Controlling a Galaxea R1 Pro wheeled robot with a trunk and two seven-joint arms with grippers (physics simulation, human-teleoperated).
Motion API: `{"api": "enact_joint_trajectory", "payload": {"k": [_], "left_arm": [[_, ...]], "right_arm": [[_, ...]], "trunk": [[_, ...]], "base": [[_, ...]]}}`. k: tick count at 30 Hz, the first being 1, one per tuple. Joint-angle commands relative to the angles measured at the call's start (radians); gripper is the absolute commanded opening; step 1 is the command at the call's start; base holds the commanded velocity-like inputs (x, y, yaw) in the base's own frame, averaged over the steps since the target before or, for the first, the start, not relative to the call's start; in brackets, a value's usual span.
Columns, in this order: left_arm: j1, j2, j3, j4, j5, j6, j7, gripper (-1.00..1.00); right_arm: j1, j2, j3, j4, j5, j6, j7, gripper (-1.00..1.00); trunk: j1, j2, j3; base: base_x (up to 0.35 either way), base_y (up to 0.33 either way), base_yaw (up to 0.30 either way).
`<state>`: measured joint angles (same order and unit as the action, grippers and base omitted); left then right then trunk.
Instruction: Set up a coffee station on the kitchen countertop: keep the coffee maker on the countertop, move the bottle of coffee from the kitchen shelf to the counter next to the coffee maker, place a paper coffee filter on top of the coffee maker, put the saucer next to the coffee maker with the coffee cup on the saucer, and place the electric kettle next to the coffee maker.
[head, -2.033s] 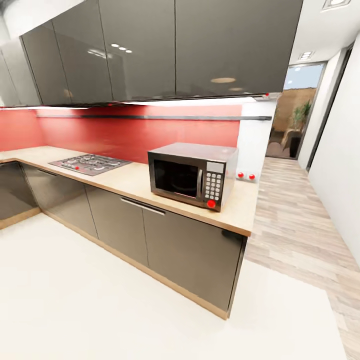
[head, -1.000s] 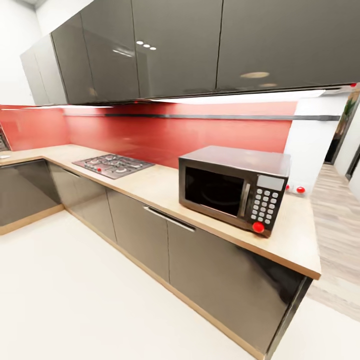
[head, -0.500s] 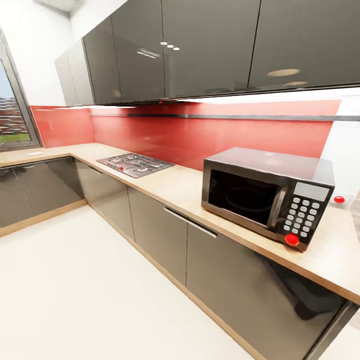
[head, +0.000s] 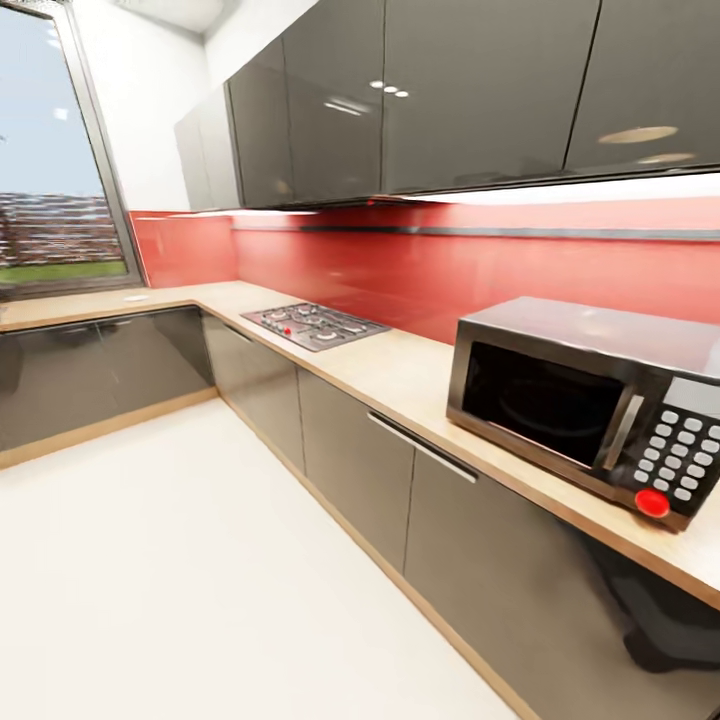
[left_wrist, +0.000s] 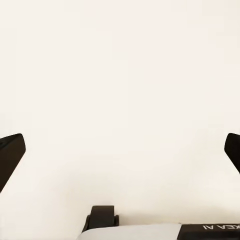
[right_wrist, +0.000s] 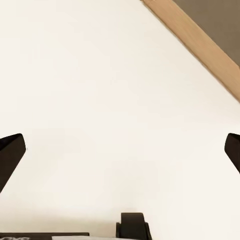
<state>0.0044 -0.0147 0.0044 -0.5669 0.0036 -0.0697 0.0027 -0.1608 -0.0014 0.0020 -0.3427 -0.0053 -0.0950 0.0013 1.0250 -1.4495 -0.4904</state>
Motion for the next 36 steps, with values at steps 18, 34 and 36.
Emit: {"api": "enact_joint_trajectory", "payload": {"k": [18, 34, 36], "left_arm": [[0.0, -0.008, 0.008, 0.005, -0.001, -0.004, -0.001, 1.0], [0.0, -0.007, 0.008, 0.005, -0.001, -0.004, -0.001, 1.0], [0.0, -0.007, 0.008, 0.005, -0.001, -0.004, -0.001, 1.0]], "right_arm": [[0.0, 0.006, 0.001, 0.007, 0.001, -0.008, 0.0, 1.0], [0.0, 0.012, 0.003, 0.008, 0.001, -0.009, -0.003, 1.0], [0.0, 0.012, 0.003, 0.007, 0.001, -0.009, -0.003, 1.0]], "trunk": [[0.0, 0.0, -0.011], [0.0, 0.0, -0.014], [0.0, 0.0, -0.015]], "base": [[0.028, 0.0, 0.252], [0.317, 0.098, 0.201], [0.32, 0.173, 0.265]]}}
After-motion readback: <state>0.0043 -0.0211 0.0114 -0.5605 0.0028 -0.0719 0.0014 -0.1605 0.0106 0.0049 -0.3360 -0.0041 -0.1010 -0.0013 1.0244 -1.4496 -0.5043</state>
